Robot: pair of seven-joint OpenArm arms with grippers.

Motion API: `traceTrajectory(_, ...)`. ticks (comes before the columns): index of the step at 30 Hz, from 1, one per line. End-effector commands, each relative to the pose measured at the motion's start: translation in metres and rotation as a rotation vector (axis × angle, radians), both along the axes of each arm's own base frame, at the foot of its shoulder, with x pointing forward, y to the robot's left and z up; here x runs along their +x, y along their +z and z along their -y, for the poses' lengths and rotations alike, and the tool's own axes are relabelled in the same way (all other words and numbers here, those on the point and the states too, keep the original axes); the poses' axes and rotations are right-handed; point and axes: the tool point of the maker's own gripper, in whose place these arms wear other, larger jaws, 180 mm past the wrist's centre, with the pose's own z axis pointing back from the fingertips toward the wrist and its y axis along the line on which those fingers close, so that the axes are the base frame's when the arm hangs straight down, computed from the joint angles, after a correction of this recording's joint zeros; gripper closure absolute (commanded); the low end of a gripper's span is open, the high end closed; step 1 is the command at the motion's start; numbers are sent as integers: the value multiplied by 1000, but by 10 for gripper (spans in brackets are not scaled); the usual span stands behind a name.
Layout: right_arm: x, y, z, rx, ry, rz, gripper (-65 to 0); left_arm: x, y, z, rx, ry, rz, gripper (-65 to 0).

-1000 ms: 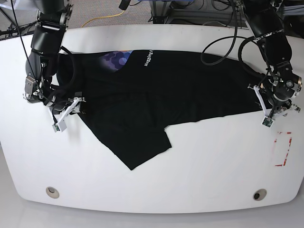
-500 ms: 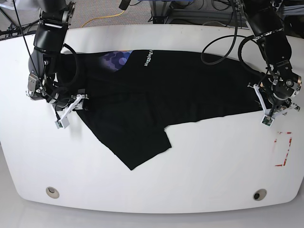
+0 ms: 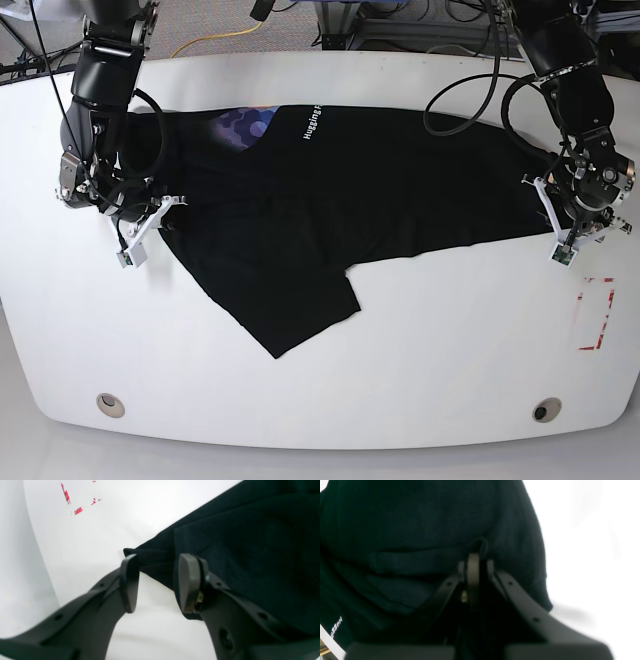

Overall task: Fold the T-shirt properly
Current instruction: 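Grasp the folded shirt's edge with both grippers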

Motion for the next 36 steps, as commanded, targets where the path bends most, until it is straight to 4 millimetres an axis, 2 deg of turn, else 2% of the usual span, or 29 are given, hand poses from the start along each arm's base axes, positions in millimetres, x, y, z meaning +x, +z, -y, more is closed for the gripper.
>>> traceTrajectory(1,18,29,4,-10,5,100,0,9,13,1,4,-4,46,-233)
traceTrajectory(3,21,38,2,-25,17,128,0,8,13,0,-5,9,51,-235)
traceTrajectory(6,16,47,-1,-44,36,156,0,-1,9,-9,-35,86,39,-236)
traceTrajectory(9,17,58,-4,-62,51,192,0,-4,14,-21,-71,185,45,-258)
traceTrajectory(13,11,60,-6,-76,66,196,0,-10,18,-34,-91,272,31,-390)
traceTrajectory(15,9,59,-7,-80,70,190,0,-9,17,-31,-131,291,47,-439)
traceTrajectory(20,8,59,-8,-81,75,185,0,-2,13,-16,-202,266,62,-446)
traceTrajectory(24,8,59,-7,-82,75,186,0,-1,-6,-8,-253,257,15,-446)
traceTrajectory(32,8,59,-7,-82,76,186,0,6,-28,-3,-320,262,-42,-444)
traceTrajectory(36,8,59,-7,-81,75,186,0,14,-26,-4,-333,262,-36,-444)
